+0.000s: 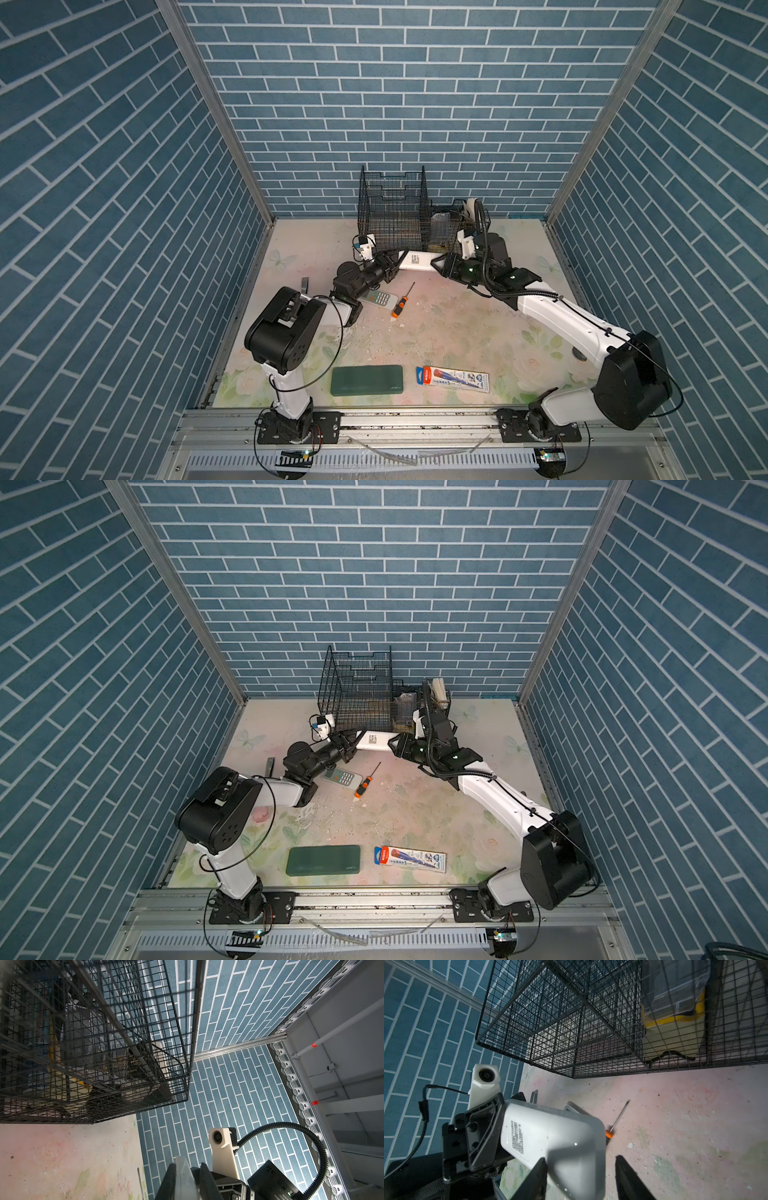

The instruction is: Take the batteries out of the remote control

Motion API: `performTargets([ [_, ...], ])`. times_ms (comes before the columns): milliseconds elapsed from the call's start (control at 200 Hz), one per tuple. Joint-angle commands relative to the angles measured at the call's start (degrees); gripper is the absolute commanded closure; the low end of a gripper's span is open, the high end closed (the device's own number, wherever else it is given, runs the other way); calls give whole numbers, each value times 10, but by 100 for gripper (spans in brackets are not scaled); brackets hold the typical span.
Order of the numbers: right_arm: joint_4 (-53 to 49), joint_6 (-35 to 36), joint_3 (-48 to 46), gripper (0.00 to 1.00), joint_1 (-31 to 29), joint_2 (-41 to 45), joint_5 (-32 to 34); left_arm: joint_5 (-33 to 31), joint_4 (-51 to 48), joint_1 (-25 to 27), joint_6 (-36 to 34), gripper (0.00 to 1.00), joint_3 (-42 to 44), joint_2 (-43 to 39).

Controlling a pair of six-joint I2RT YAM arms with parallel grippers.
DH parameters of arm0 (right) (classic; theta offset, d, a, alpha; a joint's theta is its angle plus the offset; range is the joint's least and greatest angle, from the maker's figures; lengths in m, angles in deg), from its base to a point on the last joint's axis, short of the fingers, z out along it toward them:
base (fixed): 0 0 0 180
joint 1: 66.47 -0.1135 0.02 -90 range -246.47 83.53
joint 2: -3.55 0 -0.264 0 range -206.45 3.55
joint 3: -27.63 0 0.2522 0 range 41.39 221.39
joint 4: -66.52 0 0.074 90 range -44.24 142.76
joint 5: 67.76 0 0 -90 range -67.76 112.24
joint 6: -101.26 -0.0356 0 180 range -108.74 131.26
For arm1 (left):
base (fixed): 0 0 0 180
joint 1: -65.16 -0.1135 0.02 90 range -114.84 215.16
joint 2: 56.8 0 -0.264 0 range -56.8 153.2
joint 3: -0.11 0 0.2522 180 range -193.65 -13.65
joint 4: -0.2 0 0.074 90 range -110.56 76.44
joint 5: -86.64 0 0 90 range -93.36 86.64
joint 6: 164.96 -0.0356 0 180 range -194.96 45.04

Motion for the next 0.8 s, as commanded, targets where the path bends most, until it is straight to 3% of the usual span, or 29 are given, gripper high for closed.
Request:
performTargets([
  [0, 12, -19, 29, 49, 4, -7, -6, 1, 31, 3, 2, 100, -3, -19],
  [795, 30, -28, 7, 59, 12, -12, -17, -3, 31, 4, 16, 100, -10, -21],
])
